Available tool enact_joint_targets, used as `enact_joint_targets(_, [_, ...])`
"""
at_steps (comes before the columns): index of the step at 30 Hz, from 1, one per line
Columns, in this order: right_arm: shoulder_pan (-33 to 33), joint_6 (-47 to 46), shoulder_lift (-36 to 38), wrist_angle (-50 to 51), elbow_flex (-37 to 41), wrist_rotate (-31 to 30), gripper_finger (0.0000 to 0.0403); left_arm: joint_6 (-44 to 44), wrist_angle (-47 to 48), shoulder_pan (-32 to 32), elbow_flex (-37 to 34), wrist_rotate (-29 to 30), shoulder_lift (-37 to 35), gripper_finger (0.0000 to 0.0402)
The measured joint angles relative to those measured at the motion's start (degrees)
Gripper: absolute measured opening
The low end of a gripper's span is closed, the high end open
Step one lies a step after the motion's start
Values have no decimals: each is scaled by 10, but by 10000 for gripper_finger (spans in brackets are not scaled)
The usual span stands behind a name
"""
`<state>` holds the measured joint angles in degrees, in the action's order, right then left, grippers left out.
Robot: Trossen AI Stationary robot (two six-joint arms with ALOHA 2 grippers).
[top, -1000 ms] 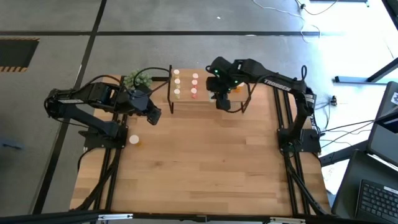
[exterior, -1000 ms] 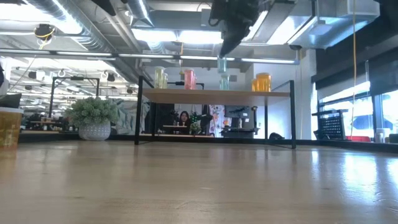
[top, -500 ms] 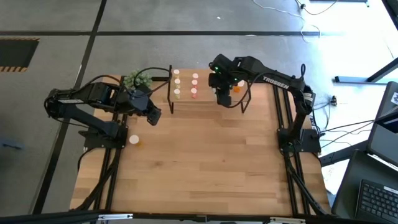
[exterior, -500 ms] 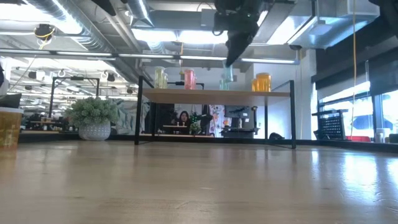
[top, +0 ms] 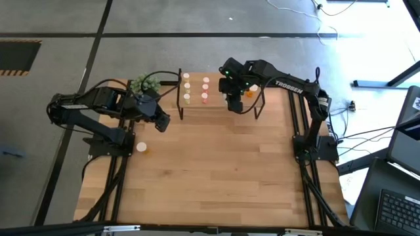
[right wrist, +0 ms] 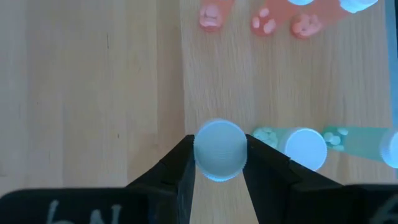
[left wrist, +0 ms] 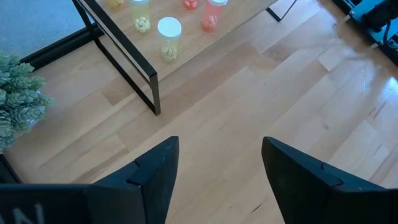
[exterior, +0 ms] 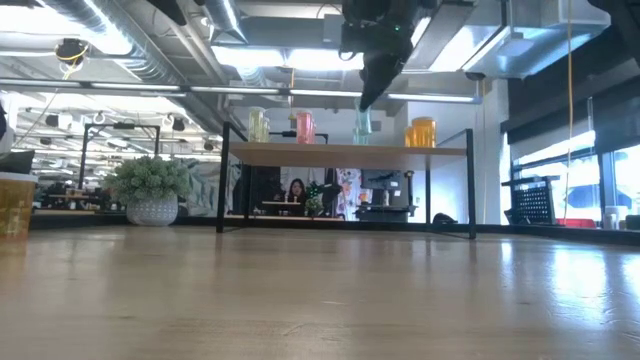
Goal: Pick and place medicine bottles onto shelf by color
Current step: Put the blue pill bottle on the shelf aligned with the other blue pill bottles
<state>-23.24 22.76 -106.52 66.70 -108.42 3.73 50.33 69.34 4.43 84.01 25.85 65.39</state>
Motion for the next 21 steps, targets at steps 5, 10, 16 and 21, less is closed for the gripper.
enact_joint_targets(5, [0,0,-1,5,0,0,121,0,0,0,0,0,0,224])
enact_joint_targets(10, [-1,0,-1,-1,0,-1,121,0,0,0,0,0,0,226])
enact_joint_targets(16, [-1,0,-4,-3,0,-1,121,0,0,0,0,0,0,225])
enact_joint_targets(21, [-2,0,-4,-11,0,-1,121,0,0,0,0,0,0,224])
